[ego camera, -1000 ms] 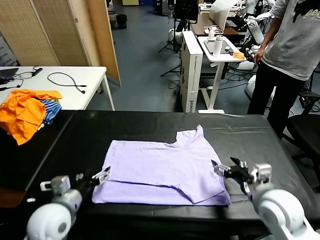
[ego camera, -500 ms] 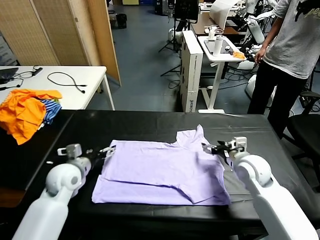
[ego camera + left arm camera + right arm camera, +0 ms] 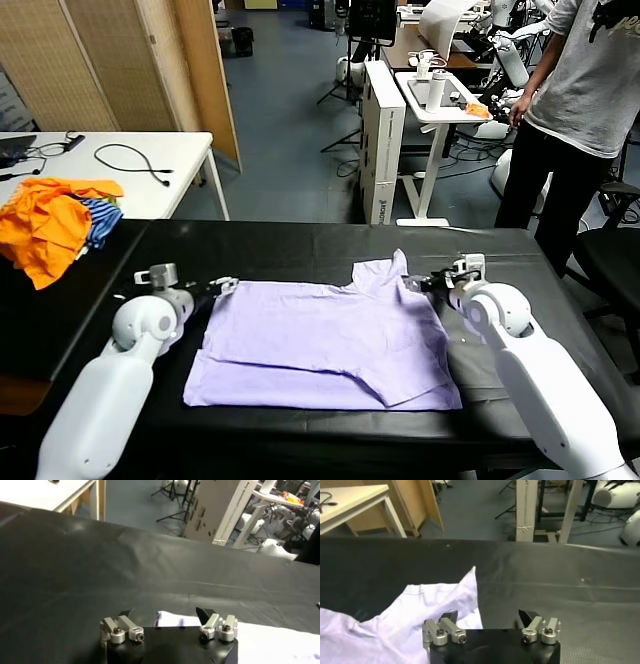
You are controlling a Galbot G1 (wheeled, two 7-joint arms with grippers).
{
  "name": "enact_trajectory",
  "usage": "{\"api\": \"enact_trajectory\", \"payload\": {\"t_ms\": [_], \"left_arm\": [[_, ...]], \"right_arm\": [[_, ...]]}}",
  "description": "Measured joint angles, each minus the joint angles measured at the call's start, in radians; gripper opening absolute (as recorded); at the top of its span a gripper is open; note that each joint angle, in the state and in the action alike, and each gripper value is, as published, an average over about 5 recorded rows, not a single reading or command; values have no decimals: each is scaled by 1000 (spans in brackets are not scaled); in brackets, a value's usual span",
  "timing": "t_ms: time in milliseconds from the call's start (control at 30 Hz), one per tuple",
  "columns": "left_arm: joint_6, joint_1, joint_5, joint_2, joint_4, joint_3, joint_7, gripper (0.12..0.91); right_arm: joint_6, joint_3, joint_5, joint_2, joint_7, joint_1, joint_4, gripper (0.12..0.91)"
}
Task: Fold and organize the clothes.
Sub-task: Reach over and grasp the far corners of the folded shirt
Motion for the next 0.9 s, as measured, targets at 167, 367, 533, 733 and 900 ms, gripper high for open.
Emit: {"api": "enact_trajectory", "payload": {"t_ms": [167,367,533,733,900], "left_arm": [[0,-1,-9,4,5,3,1,907],[-1,0,-5,1,15,5,4,907],[-3,-9,-5,-1,32,10,8,903],[-3,-3,-7,-1,32,12,13,862],[-3,15,-6,6,10,13,23,810]], "right_arm": [[2,-33,-15,4,-19,38,-39,802],[17,-76,-39,11,-38,73,-72,769],[21,-102,-45,14,-41,82,-76,755],[25,-104,-49,14,-42,68,-69,675],[28,-103,-50,13,-43,60,-66,519]]}}
